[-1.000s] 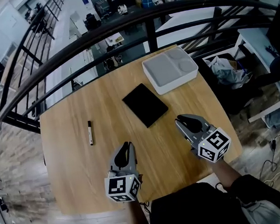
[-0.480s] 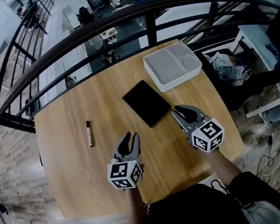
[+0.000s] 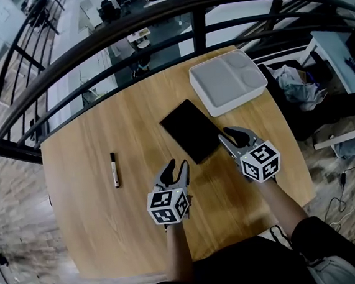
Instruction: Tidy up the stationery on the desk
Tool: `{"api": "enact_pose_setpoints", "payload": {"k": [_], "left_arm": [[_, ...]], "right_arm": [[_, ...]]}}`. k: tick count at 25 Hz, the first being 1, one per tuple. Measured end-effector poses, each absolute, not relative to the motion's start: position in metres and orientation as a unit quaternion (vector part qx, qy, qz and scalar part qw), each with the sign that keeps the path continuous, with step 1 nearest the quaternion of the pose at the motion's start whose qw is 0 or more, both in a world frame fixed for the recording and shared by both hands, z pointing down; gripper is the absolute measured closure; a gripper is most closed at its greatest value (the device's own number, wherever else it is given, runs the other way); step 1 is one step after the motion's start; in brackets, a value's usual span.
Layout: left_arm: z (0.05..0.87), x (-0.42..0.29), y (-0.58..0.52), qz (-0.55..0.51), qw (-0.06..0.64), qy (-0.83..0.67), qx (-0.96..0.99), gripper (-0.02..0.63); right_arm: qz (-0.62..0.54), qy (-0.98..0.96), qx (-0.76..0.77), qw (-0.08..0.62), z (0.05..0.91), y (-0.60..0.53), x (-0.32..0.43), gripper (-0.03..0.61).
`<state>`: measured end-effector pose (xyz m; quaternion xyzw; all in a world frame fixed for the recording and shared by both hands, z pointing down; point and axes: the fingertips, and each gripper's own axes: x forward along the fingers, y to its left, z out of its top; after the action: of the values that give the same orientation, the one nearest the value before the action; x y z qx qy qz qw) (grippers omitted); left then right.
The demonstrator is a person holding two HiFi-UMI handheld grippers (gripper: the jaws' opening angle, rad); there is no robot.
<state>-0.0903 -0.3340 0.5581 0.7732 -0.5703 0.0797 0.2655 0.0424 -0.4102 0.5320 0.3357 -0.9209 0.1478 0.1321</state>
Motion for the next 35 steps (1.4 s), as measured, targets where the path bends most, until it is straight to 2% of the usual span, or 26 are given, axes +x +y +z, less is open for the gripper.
{"api": "enact_pose_setpoints", "payload": {"k": [11, 24, 35], "left_arm": [[0.609, -0.079, -0.354, 0.088, 0.32, -0.578, 0.746, 0.422], [0.623, -0.065, -0.368, 0.103, 0.334, -0.572, 0.742, 0.417], [0.633, -0.054, -0.372, 0.143, 0.349, -0.561, 0.737, 0.41]], "right_arm": [[0.187, -0.901, 0.323, 0.22, 0.598, -0.439, 0.034, 0.453], [0.196, -0.887, 0.319, 0.27, 0.631, -0.452, 0.032, 0.425], [0.219, -0.885, 0.293, 0.289, 0.636, -0.45, 0.026, 0.46]]}}
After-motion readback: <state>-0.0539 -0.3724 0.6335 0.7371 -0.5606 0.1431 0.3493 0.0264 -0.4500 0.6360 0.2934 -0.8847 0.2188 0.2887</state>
